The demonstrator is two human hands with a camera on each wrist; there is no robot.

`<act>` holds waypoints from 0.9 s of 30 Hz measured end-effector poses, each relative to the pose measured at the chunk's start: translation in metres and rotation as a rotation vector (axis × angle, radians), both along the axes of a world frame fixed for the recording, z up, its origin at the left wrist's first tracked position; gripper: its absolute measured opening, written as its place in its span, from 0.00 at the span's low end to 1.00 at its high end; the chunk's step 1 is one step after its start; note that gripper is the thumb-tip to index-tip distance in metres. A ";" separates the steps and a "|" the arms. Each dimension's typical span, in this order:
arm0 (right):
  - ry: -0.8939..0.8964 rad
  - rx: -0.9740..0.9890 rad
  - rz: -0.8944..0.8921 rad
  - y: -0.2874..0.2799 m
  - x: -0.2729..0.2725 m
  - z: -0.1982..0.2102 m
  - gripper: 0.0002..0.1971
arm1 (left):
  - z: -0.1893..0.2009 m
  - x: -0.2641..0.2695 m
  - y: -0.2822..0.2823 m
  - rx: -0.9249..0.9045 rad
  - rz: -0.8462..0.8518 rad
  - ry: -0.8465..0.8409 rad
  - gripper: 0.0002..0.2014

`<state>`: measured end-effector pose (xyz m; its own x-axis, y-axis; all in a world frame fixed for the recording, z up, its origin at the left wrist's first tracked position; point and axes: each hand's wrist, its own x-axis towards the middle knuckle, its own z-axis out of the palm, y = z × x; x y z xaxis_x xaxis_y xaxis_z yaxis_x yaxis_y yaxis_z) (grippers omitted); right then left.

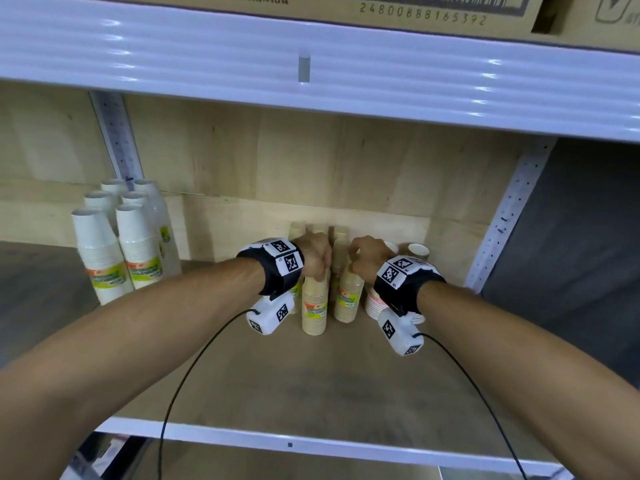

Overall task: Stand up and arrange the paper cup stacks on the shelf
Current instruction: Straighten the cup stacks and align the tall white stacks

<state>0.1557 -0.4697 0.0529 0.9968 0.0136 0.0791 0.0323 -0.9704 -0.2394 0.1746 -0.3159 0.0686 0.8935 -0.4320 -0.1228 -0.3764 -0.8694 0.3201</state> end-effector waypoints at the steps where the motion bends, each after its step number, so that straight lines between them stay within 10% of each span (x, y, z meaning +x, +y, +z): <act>1: -0.002 -0.001 0.006 0.000 0.002 -0.001 0.13 | -0.001 0.002 0.000 -0.006 -0.002 0.005 0.17; 27: -0.008 0.094 0.042 0.010 0.017 -0.010 0.13 | -0.004 0.009 0.003 -0.008 -0.033 0.010 0.16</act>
